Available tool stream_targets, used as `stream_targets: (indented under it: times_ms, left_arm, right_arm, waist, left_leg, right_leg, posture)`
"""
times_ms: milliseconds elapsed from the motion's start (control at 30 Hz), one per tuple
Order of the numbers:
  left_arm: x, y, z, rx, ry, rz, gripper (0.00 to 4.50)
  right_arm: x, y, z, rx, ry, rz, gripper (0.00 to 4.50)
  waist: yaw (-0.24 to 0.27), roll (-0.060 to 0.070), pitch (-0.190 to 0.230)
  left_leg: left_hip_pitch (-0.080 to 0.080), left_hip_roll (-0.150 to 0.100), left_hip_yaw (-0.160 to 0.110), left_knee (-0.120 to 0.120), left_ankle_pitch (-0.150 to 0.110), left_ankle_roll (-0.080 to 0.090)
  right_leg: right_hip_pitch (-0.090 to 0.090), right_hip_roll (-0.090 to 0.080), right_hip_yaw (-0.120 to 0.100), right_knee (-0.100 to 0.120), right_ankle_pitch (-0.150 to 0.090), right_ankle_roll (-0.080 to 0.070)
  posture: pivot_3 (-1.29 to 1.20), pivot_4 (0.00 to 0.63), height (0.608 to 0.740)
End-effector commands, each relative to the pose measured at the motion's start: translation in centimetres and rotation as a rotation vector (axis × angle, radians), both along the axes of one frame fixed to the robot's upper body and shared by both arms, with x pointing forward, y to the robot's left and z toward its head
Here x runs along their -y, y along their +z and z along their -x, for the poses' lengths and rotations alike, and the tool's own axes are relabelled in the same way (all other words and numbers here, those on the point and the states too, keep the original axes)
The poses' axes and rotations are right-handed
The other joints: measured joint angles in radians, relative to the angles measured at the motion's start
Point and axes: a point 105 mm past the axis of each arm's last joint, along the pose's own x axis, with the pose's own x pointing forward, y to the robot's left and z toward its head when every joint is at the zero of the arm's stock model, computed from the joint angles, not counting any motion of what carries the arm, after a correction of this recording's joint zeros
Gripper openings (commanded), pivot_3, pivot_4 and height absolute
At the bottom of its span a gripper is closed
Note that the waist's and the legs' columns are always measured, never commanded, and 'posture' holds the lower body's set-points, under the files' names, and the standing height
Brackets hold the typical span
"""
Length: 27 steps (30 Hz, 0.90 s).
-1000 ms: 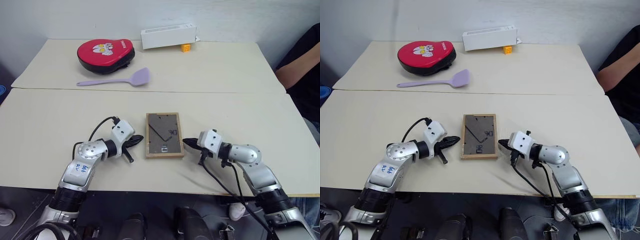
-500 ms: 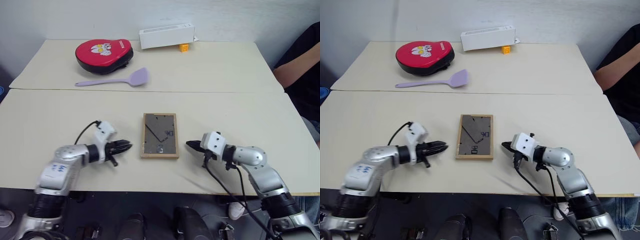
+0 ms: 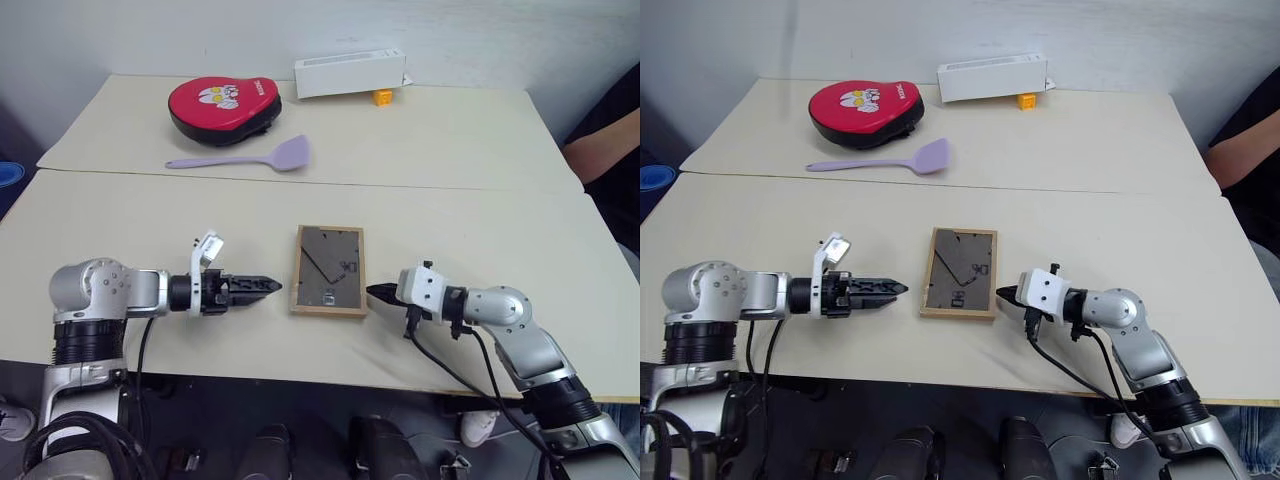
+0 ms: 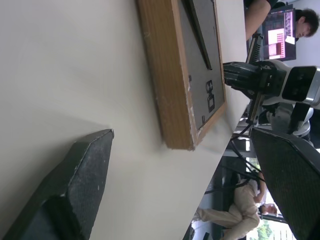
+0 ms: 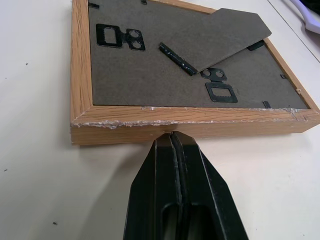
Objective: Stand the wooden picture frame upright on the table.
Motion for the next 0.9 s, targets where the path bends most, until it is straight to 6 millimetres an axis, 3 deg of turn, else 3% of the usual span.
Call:
stream_targets:
  times_ms: [33, 333, 567, 767, 900]
  left_arm:
    - [1.1, -0.1, -0.5, -0.016, -0.013, -0.013, 4.46]
    - [5.1, -0.5, -0.6, -0.085, -0.144, -0.011, 4.46]
    - [6.2, -0.2, -1.0, -0.111, -0.14, 0.047, 4.46]
    - [6.1, 0.3, -1.2, -0.086, -0.117, 0.068, 2.74]
    - [5.4, 1.1, -1.2, -0.029, -0.08, 0.11, 1.47]
  right_arm:
    - [-0.6, 0.6, 0.0, 0.035, 0.015, -0.012, 0.0]
    - [-1.5, 0.2, 0.1, 0.043, 0.02, -0.011, 0.0]
    - [-1.6, 0.0, 0.1, 0.043, 0.013, -0.012, 0.0]
    - [-1.1, -0.2, 0.2, 0.034, -0.005, -0.018, 0.0]
    - [0.7, 0.4, 0.4, 0.014, -0.039, -0.049, 0.0]
  waist:
    - [0.001, 0.0, 0.0]
    - [0.001, 0.0, 0.0]
    - [0.002, 0.0, 0.0]
    - [-0.001, 0.0, 0.0]
    - [0.0, 0.0, 0.0]
  left_leg:
    - [0.0, 0.0, 0.0, 0.0, 0.0, 0.0]
    - [0.001, 0.0, 0.0, 0.001, 0.001, -0.001]
    - [0.001, -0.001, 0.0, 0.001, 0.001, -0.002]
    - [0.0, -0.001, 0.0, 0.001, 0.001, -0.002]
    - [0.0, 0.0, 0.0, 0.001, 0.001, -0.002]
  right_leg:
    - [0.0, 0.0, 0.0, 0.0, 0.0, 0.0]
    - [0.0, 0.0, 0.0, 0.001, 0.0, 0.0]
    - [0.0, 0.0, 0.0, 0.001, 0.0, 0.0]
    - [0.0, 0.0, 0.0, 0.001, 0.0, 0.0]
    - [0.0, 0.001, 0.0, 0.001, 0.0, 0.0]
  posture:
    - [0.0, 0.15, 0.74]
    - [0.0, 0.15, 0.74]
    - [0.0, 0.15, 0.74]
    - [0.0, 0.15, 0.74]
    - [0.0, 0.15, 0.74]
